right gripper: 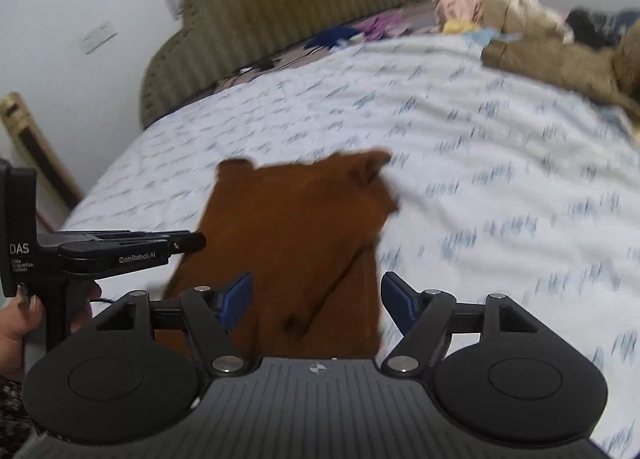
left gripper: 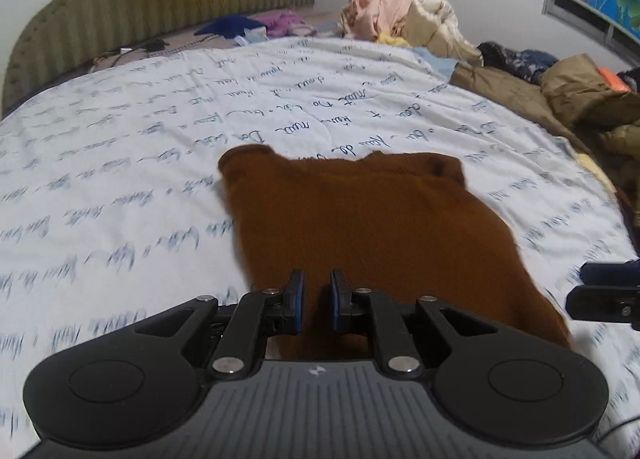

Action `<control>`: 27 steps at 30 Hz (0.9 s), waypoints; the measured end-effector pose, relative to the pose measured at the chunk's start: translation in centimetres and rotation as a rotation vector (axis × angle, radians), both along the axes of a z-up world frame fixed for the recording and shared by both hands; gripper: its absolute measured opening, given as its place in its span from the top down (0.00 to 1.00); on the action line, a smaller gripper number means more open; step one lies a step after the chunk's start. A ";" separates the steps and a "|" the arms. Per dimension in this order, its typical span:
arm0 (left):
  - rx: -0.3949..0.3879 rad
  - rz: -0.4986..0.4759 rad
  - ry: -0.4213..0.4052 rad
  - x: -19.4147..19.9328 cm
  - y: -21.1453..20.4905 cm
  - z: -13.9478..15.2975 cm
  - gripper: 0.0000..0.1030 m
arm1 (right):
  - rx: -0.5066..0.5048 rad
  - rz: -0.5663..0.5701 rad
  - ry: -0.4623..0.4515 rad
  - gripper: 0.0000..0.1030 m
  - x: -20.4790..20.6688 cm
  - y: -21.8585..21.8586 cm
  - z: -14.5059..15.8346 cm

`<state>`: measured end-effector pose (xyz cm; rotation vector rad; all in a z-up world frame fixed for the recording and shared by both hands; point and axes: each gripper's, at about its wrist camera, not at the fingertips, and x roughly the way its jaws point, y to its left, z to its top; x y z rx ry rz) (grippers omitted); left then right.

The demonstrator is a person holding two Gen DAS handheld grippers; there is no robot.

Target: Fold small clothes

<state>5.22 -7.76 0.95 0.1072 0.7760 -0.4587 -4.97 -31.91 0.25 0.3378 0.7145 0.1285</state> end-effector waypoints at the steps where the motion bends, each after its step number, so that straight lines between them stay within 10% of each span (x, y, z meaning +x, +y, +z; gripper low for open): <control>1: -0.020 0.001 0.005 -0.8 0.4 0.1 0.82 | 0.015 0.016 0.000 0.31 -0.6 0.0 -0.2; 4: 0.003 -0.019 0.003 -3.0 0.3 -0.6 0.75 | -0.020 0.043 0.016 0.34 -0.6 1.1 -1.2; 6: 0.038 -0.016 -0.039 -3.8 -0.2 -1.1 0.75 | -0.025 0.077 0.033 0.62 0.4 1.7 -2.1; 10: 0.057 -0.004 -0.036 -3.8 -0.7 -1.1 0.75 | 0.004 0.094 0.110 0.86 2.7 1.9 -4.0; 14: 0.017 0.015 0.008 -2.9 -0.2 -0.8 0.66 | 0.048 0.049 0.039 0.89 2.0 0.6 -2.1; 18: 0.013 0.079 -0.006 -2.8 0.0 -0.6 0.18 | 0.098 0.026 0.035 0.89 1.9 -1.1 -1.6; 21: -0.009 0.096 0.079 -2.2 0.2 -2.3 0.16 | 0.172 -0.022 0.175 0.89 3.6 -2.6 -5.4; 27: -0.208 0.134 0.252 -0.7 2.4 -4.4 0.13 | 0.271 -0.023 0.144 0.85 2.6 -3.8 -6.1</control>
